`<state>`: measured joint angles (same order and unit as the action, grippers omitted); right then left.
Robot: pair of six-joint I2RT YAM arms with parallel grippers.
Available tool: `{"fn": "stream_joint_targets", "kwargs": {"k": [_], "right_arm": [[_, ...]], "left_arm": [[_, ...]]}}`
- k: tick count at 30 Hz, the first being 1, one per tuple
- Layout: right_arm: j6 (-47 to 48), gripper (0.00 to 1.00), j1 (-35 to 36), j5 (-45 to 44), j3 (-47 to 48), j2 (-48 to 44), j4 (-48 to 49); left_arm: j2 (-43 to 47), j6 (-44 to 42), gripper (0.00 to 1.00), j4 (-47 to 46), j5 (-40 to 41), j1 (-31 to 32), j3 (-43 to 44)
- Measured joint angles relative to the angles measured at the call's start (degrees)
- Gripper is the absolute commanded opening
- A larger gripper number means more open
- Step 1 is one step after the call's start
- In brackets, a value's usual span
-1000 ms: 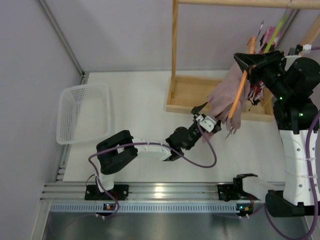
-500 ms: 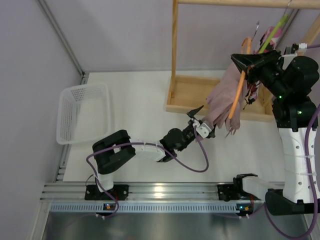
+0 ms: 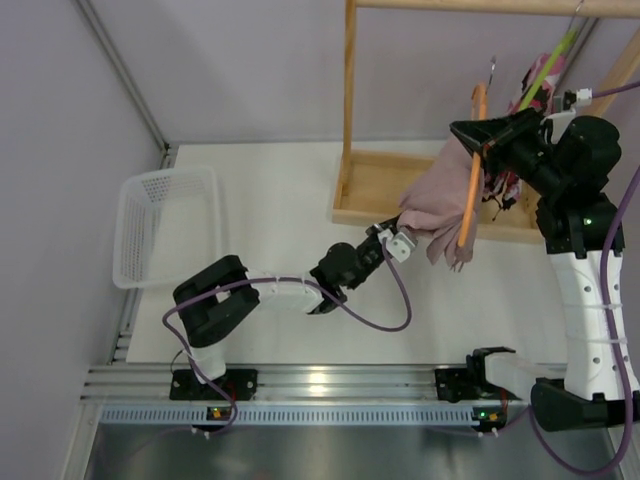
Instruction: Remove the trousers from the hanger
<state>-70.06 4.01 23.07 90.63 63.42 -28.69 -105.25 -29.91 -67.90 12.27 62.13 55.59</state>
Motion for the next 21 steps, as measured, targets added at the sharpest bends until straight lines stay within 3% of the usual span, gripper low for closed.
{"fn": "stream_joint_targets", "kwargs": {"k": [1, 10, 21], "right_arm": [[0.2, 0.0, 0.0, 0.2, -0.7, 0.0, 0.0], [1.8, 0.0, 0.1, 3.6, -13.5, -1.8, 5.7], [4.5, 0.0, 3.0, 8.1, -23.7, -4.7, 13.9]], "left_arm": [[0.7, 0.0, 0.0, 0.9, 0.0, -0.2, 0.0], [14.0, 8.7, 0.0, 16.1, 1.1, -0.7, 1.8], [23.2, 23.8, 0.0, 42.6, 4.1, -7.5, 21.4]]}}
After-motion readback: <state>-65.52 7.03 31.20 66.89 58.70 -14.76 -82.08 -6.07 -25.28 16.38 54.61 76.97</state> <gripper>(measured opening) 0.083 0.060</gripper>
